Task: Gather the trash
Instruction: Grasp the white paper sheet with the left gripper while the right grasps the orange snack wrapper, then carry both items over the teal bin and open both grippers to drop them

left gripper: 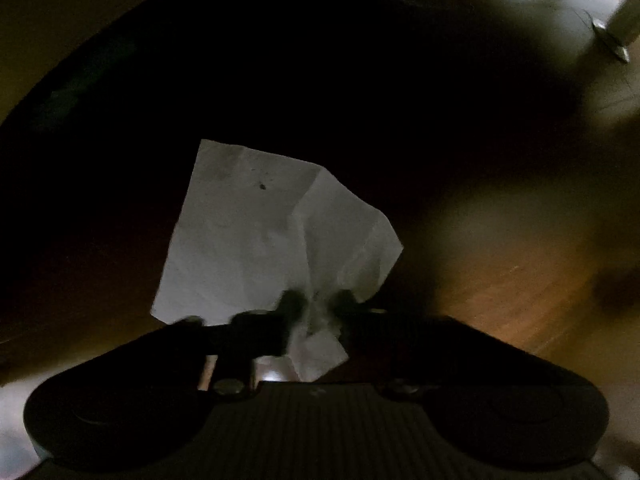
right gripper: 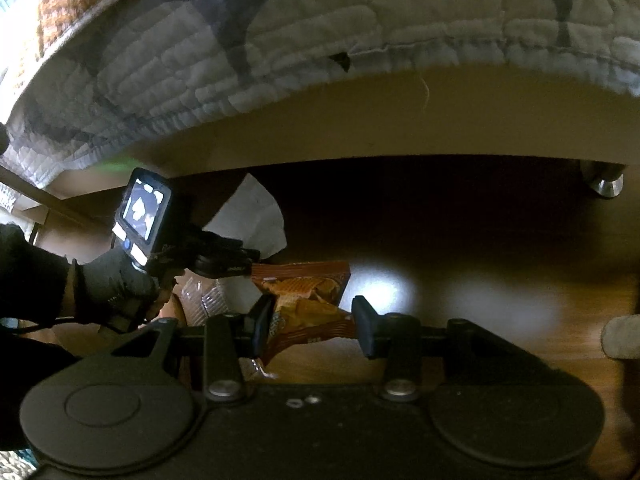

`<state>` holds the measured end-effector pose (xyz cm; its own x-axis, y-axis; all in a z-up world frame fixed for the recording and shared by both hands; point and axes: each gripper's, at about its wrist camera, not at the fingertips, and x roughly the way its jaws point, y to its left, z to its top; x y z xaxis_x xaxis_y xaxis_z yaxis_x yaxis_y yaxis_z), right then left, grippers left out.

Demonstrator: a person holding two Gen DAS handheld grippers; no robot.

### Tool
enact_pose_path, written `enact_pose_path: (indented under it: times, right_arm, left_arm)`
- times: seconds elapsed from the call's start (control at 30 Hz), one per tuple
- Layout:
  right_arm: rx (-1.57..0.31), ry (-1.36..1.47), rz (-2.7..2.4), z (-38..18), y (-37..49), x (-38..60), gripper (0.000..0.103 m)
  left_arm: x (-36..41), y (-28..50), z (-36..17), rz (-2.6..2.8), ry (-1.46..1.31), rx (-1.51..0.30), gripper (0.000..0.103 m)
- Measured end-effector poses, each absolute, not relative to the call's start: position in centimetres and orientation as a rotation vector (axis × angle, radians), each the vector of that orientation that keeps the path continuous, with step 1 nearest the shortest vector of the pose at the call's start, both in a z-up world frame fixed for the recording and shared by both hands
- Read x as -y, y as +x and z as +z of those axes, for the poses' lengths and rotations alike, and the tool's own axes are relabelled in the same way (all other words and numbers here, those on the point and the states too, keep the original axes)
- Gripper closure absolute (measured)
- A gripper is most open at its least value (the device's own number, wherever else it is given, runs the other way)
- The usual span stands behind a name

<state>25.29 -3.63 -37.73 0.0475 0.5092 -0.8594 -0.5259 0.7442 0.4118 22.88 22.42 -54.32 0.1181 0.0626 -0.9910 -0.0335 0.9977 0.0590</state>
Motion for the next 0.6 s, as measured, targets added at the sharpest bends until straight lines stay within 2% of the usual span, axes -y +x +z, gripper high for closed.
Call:
enact_pose_path:
  times: [0.1,0.3,0.6]
  right_arm:
    - [-1.297,-0.014,0.784,-37.8,25.2,3.5,0.061]
    - [-1.286,0.003,0.774,-37.3,25.4,3.9,0.061]
    - [-1.197,-0.07,0.819,-34.6,24.0,4.5,0.061]
  left_arm:
    - [-22.5,23.1,-54.3,0.055,0.013,-1.491,0.096]
    - [-21.2,22.4,-53.2,-0.049,0.107,-1.536,0.096]
    - [-17.0,22.4,-43.6,-0.308,0.149,-1.492,0.096]
